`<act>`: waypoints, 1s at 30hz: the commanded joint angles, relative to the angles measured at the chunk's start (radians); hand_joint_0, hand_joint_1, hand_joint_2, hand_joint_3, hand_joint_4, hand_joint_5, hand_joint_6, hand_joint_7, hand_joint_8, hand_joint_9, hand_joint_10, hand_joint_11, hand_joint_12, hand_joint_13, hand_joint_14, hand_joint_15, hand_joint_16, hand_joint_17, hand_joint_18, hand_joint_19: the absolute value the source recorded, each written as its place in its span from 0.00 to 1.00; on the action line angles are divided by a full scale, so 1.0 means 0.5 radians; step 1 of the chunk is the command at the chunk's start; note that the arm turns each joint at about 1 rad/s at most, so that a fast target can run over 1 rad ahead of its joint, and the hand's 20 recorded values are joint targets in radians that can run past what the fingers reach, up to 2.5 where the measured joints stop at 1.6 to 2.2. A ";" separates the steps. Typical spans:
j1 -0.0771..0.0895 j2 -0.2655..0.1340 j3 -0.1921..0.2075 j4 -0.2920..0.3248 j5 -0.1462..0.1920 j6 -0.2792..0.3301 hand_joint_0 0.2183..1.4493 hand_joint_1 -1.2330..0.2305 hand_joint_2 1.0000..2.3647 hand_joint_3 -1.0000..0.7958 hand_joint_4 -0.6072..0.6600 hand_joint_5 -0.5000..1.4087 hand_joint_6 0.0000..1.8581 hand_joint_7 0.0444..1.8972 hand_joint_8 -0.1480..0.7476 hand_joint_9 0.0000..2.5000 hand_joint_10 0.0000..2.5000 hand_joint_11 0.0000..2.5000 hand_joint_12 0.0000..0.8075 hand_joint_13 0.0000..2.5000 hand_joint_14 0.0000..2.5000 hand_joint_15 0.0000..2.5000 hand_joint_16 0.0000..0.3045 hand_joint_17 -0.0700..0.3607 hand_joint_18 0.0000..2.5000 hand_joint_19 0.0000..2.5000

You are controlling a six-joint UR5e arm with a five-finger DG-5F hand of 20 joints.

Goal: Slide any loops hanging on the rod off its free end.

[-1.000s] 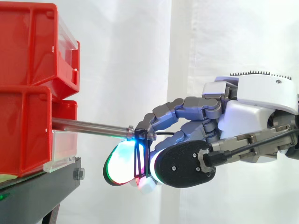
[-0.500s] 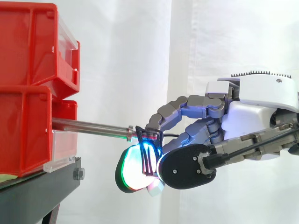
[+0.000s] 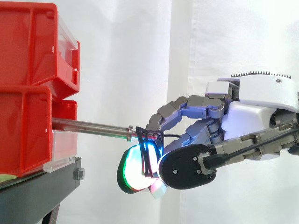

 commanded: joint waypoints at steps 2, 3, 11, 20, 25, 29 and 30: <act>-0.002 0.001 0.000 0.000 0.002 0.005 0.30 0.34 0.01 0.52 0.44 0.19 0.51 0.42 0.52 0.33 0.01 0.26 0.51 0.27 0.00 0.12 0.20 0.47 0.28 0.11; -0.002 0.001 0.000 -0.003 0.002 0.018 0.30 0.34 0.01 0.53 0.43 0.19 0.51 0.42 0.52 0.33 0.01 0.27 0.51 0.27 0.00 0.12 0.20 0.48 0.28 0.11; -0.005 0.025 0.000 -0.104 0.005 0.156 0.28 0.36 0.00 0.50 0.47 0.20 0.50 0.46 0.53 0.36 0.01 0.26 0.54 0.28 0.00 0.12 0.21 0.50 0.30 0.11; -0.002 0.093 0.000 -0.408 0.023 0.309 0.28 0.37 0.00 0.49 0.51 0.20 0.50 0.46 0.54 0.35 0.01 0.26 0.54 0.28 0.00 0.13 0.21 0.50 0.30 0.11; 0.007 0.132 0.000 -0.565 0.066 0.487 0.28 0.37 0.00 0.48 0.51 0.20 0.50 0.46 0.54 0.35 0.01 0.25 0.54 0.28 0.00 0.13 0.21 0.50 0.30 0.12; 0.010 0.169 0.000 -0.721 0.097 0.561 0.27 0.41 0.01 0.44 0.52 0.20 0.50 0.46 0.52 0.35 0.01 0.26 0.52 0.27 0.00 0.13 0.20 0.48 0.28 0.13; 0.010 0.169 0.000 -0.739 0.103 0.570 0.27 0.41 0.01 0.43 0.53 0.20 0.50 0.46 0.52 0.35 0.01 0.26 0.52 0.27 0.00 0.13 0.20 0.48 0.28 0.13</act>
